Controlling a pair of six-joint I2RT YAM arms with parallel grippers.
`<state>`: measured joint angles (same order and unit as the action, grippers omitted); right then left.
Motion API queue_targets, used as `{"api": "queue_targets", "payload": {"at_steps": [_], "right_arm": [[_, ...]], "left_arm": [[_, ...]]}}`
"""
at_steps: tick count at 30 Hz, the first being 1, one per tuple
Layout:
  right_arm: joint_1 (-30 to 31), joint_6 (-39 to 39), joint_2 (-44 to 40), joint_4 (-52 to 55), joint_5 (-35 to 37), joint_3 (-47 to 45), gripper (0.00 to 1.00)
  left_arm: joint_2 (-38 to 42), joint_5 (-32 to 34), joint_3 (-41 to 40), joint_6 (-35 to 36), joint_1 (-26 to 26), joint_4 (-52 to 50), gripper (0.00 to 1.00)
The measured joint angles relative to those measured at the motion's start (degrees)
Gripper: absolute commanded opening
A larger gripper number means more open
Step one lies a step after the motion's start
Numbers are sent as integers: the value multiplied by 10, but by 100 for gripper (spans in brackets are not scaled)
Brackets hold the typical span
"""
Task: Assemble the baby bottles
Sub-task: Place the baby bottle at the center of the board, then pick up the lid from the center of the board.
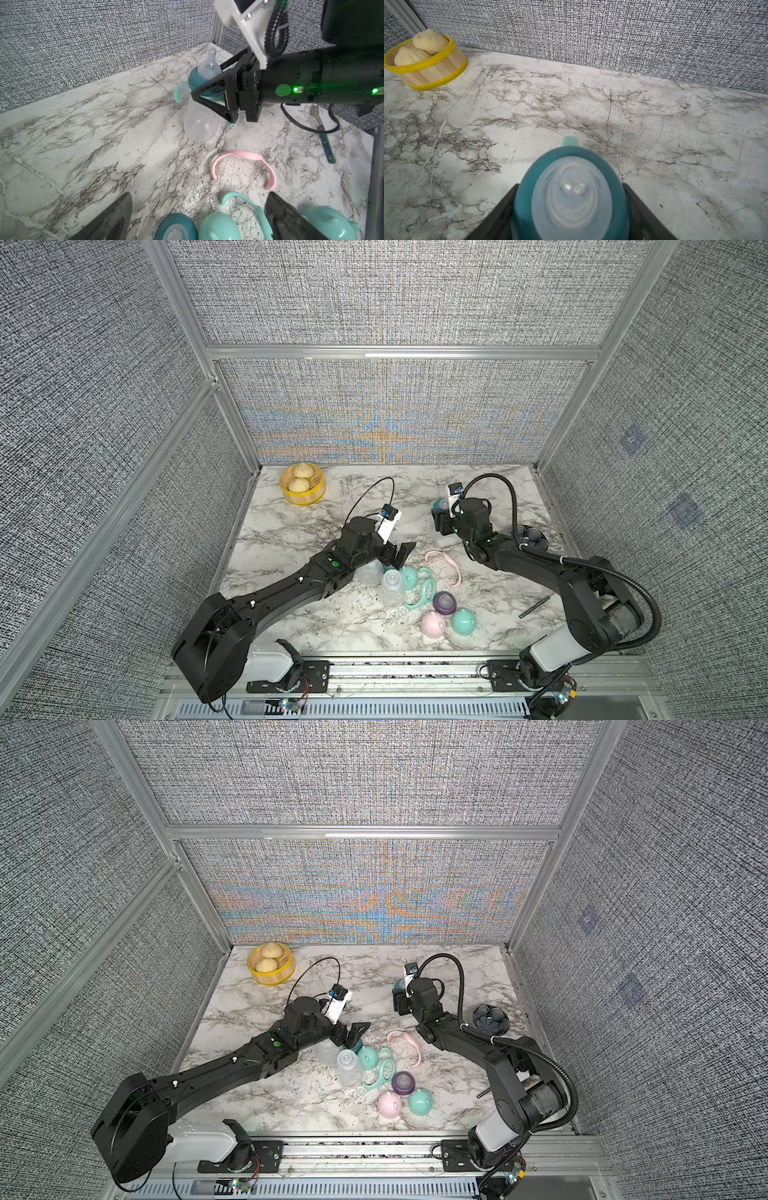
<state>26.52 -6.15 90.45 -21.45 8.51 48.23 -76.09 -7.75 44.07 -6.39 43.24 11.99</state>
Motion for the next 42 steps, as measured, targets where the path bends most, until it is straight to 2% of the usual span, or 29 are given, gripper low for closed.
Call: {"api": "queue_targets", "payload": {"at_steps": [7,13,25,34,42], "right_arm": [[0,-1,14,-32,2,-15,55],[0,-2,13,-43,1,-21,76],[0,-2,-21,-8,-2,-4,86],[0,-16,-126,159,-17,46,87],[11,-70,-219,436,-32,122,85]], "left_arm": [[0,-9,0,4,0,0,100],[0,-14,0,4,0,0,100],[-4,-19,2,4,0,4,100],[5,-19,3,8,0,-2,100],[9,-36,3,10,-4,-3,100]]}}
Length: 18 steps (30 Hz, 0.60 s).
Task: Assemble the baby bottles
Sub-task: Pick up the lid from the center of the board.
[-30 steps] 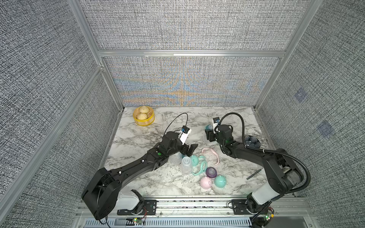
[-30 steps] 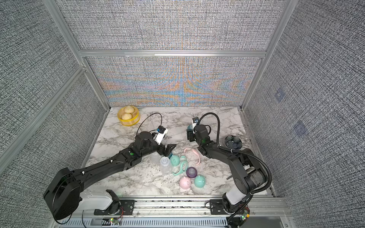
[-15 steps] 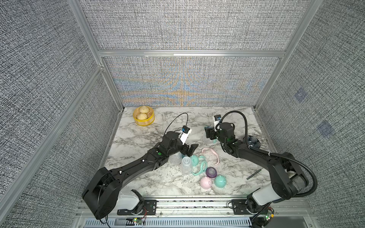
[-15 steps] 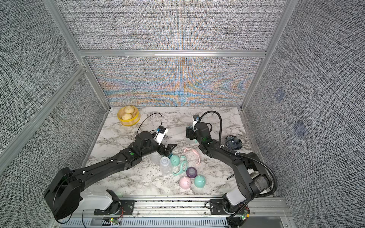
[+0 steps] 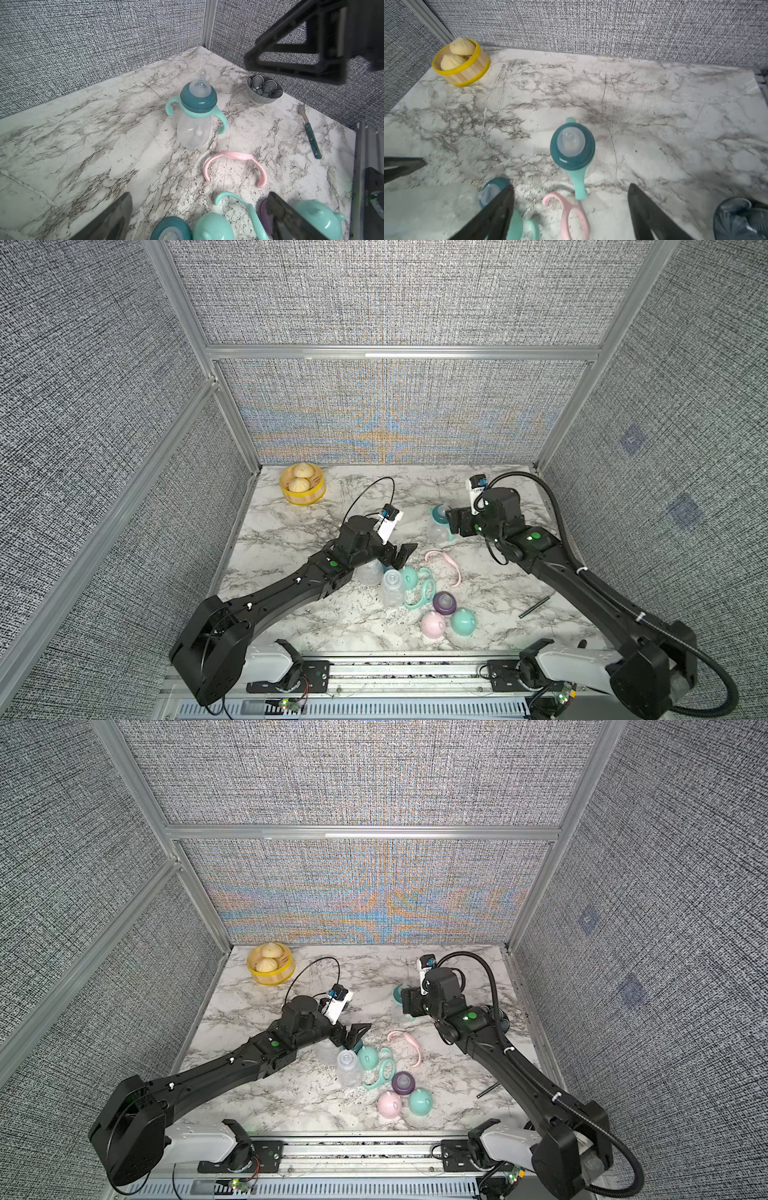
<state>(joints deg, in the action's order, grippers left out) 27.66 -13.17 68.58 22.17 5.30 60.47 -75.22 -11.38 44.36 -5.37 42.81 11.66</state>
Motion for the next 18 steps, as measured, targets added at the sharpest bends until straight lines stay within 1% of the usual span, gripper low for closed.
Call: {"api": "queue_targets", "payload": {"at_steps": [5,9,14,18], "right_arm": [[34,-36,-33,167,-13,30,85],[82,-77,-57,267,-13,18,85],[137,-137,-81,346,-6,-25,85],[177,-180,-86,381,-7,-65,84]], "left_arm": [[0,-13,3,-5,-6,1,100],[2,-19,3,-7,-9,0,100],[10,-21,3,-9,-10,0,100],[16,-21,3,-8,-10,0,100]]}}
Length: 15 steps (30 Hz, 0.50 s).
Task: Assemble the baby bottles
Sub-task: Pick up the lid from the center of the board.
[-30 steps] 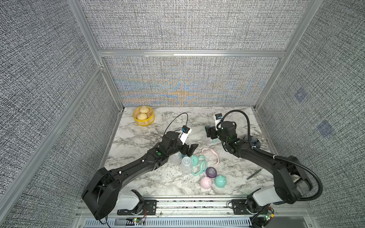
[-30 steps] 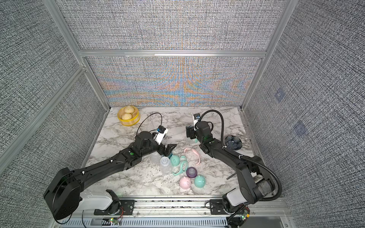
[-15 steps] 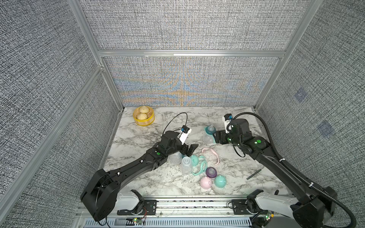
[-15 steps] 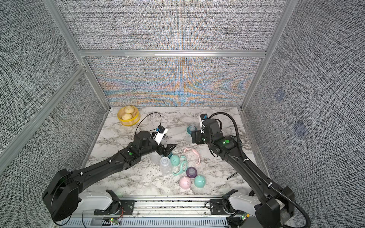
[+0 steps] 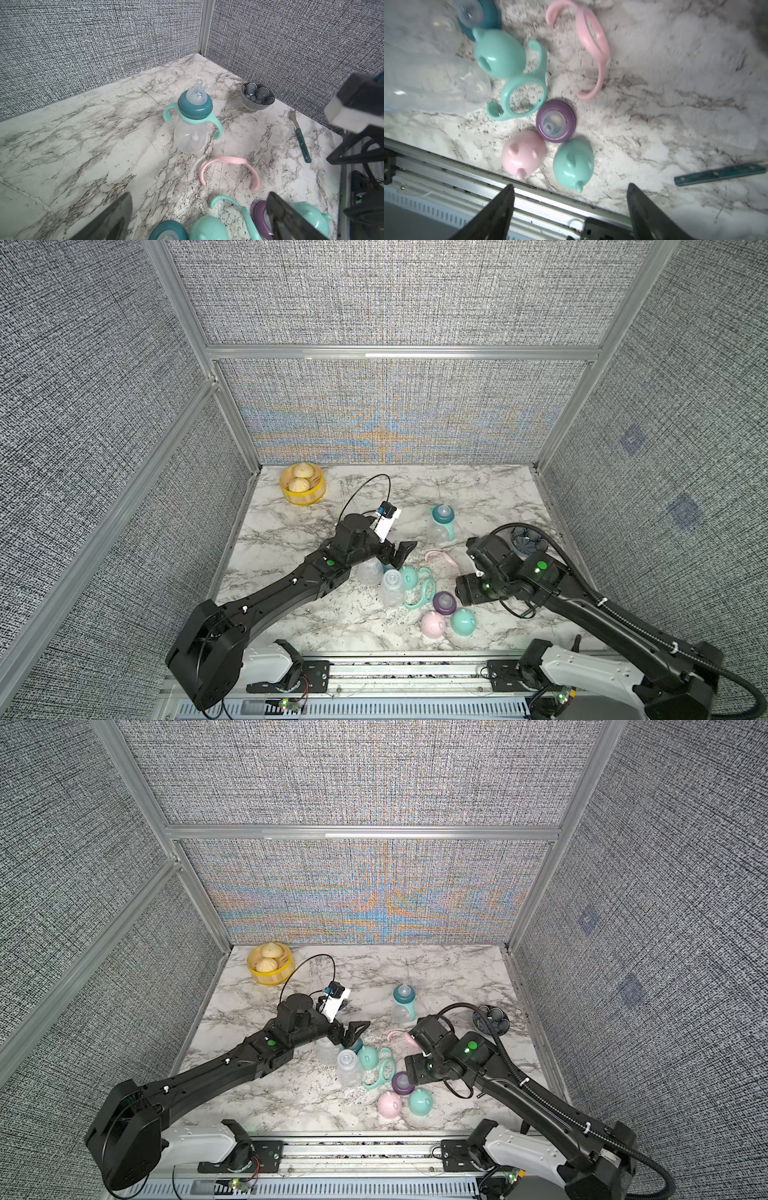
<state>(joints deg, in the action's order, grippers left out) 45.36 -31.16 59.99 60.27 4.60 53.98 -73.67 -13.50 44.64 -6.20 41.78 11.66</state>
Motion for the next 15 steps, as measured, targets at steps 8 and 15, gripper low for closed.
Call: {"api": "queue_targets", "payload": {"at_steps": [8,15], "right_arm": [[61,-51,3,-4,-7,-74,82],[69,-69,13,-81,-24,-149,80]], "left_arm": [[13,0,-5,1,0,-2,100],[14,-2,-2,1,0,-9,100]]}}
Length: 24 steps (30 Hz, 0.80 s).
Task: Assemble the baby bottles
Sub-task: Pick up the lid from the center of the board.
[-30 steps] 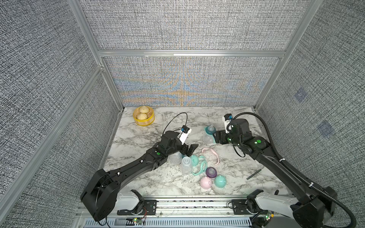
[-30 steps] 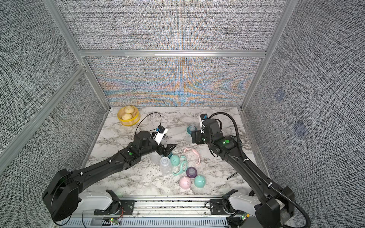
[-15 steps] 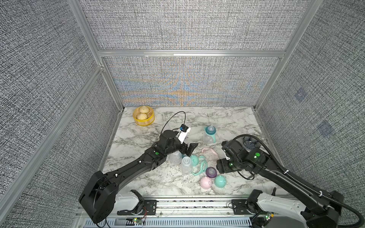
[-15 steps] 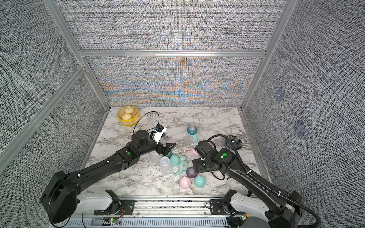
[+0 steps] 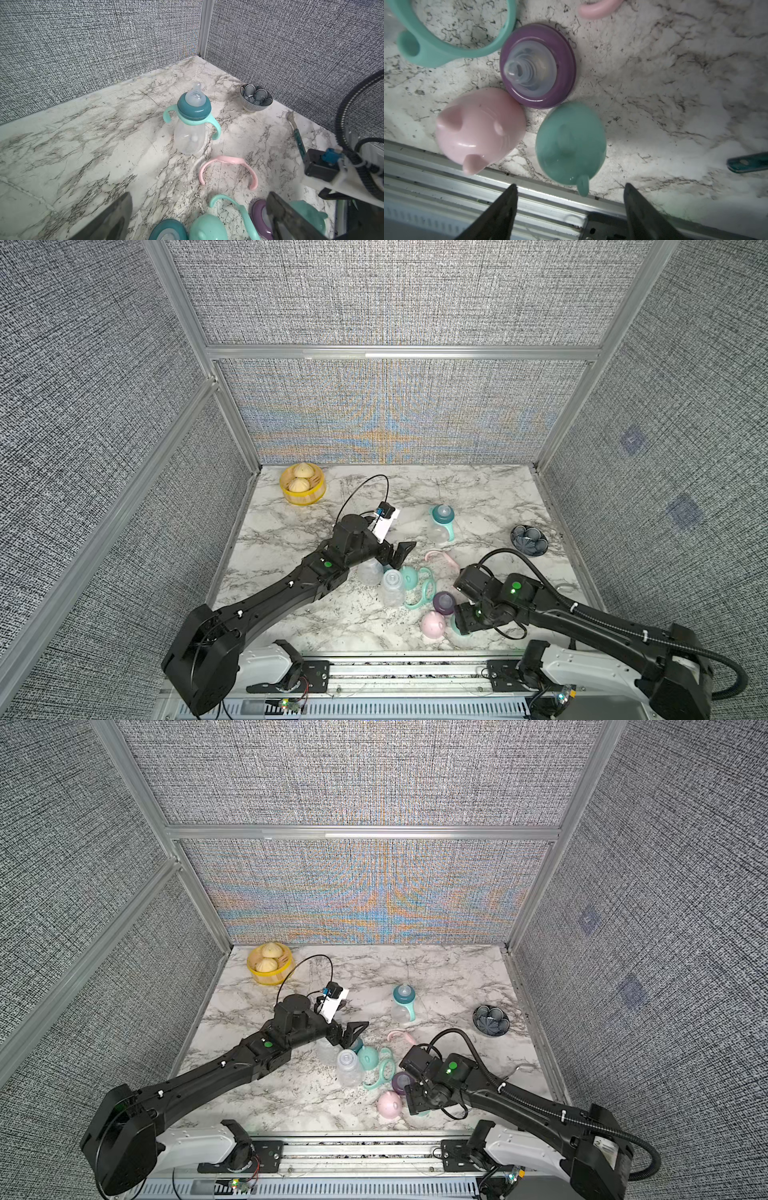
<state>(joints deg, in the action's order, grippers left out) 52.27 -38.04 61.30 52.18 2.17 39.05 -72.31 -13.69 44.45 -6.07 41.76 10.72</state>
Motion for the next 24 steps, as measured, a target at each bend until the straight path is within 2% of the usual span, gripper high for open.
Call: {"api": "queue_targets", "payload": {"at_steps": [11,24], "right_arm": [[2,-5,45,-108,-7,-56,78],[2,-5,93,-150,5,-63,74]], "left_arm": [[-12,-13,8,-2,0,-3,100],[-17,-13,11,0,0,-3,100]]}}
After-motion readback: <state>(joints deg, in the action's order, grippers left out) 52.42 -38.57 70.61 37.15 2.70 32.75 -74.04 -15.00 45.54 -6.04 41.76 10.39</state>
